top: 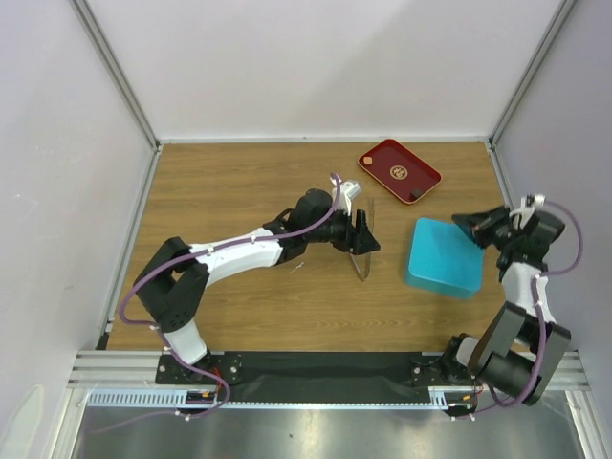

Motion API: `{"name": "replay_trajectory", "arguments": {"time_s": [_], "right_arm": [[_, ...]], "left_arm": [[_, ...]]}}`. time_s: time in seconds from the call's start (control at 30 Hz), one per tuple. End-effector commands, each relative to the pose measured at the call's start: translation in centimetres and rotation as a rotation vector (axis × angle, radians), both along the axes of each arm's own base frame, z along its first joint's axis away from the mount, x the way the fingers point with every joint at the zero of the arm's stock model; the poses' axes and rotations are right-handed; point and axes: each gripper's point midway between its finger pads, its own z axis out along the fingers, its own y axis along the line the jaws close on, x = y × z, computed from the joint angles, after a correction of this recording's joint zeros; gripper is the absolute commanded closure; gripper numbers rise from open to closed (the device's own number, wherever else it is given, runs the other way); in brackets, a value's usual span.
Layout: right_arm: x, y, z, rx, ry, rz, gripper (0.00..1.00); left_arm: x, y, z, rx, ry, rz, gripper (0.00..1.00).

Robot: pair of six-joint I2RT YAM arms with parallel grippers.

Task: Pack the chocolate

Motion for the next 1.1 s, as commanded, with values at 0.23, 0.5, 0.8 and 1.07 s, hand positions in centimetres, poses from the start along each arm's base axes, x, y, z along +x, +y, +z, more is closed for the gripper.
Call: {"name": "replay_trajectory", "arguments": {"time_s": [0.23, 0.5, 0.8, 1.07], "right_arm": [[-0.2, 9.1, 8.1, -0.475, -0.013, 0.108, 0.35], [-4.7, 13.3, 4.7, -0.671, 0.057, 0.224, 0.00], [-7.5, 14.0, 7.1, -0.632, -0.122, 0.230, 0.00], [-9.2, 13.1, 8.5, -0.673, -0.177, 0.236, 0.00]], "left_arm": [[0.4, 6.6, 13.9, -0.033, -0.345, 0.185, 0.28], [-2.6, 13.8, 19.2, -0.060, -0.497, 0.301, 0.00], [-5.2, 20.7, 15.9, -0.015, -0.521, 0.449, 0.00], [-7.0, 22.8, 18.0, -0.102, -0.538, 0.481, 0.00]]}}
